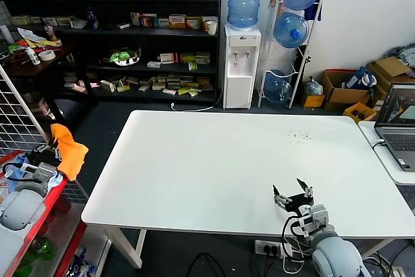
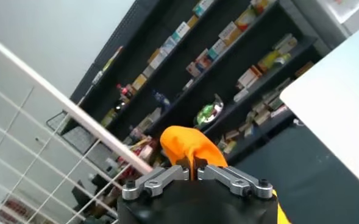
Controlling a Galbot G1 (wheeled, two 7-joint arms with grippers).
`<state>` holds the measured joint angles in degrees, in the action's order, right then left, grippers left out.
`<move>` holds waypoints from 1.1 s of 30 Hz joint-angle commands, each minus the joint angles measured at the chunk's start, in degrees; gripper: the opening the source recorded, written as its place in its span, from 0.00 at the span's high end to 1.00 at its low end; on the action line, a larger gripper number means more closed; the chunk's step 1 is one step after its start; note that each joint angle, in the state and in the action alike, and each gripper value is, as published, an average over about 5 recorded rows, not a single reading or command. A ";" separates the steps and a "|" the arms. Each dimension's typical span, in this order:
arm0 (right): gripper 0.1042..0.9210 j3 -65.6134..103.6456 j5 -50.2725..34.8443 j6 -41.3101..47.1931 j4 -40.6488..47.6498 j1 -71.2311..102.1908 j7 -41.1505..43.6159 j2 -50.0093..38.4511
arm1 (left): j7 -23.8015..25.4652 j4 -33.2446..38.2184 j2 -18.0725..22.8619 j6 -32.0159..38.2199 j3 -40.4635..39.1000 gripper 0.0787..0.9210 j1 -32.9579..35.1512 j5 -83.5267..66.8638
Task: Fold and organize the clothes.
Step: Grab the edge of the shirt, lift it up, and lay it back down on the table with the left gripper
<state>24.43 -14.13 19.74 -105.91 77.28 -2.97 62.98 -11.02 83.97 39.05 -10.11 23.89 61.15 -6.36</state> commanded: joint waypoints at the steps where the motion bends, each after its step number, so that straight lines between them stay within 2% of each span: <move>1: 0.12 0.21 0.62 -0.14 -0.36 1.10 0.04 0.15 | -0.38 6.34 6.81 -2.86 -7.40 0.94 1.62 -0.04; 13: 0.12 0.48 2.88 -1.61 -0.40 1.69 -0.38 0.26 | -6.10 15.40 17.93 -9.48 -18.49 0.94 -2.37 -18.28; 24: 0.12 2.01 3.21 -2.64 -0.90 2.20 -0.66 -0.63 | -9.13 10.42 30.81 -9.91 -25.91 0.94 -6.20 -22.40; 33: 0.12 2.87 2.89 -3.10 -0.82 2.34 -0.72 -1.24 | -11.08 8.22 42.12 -8.46 -29.49 0.94 -5.39 -22.80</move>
<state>26.77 -11.32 17.00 -106.73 79.48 -3.56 62.27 -20.03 93.59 66.98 -18.73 0.07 56.43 -26.01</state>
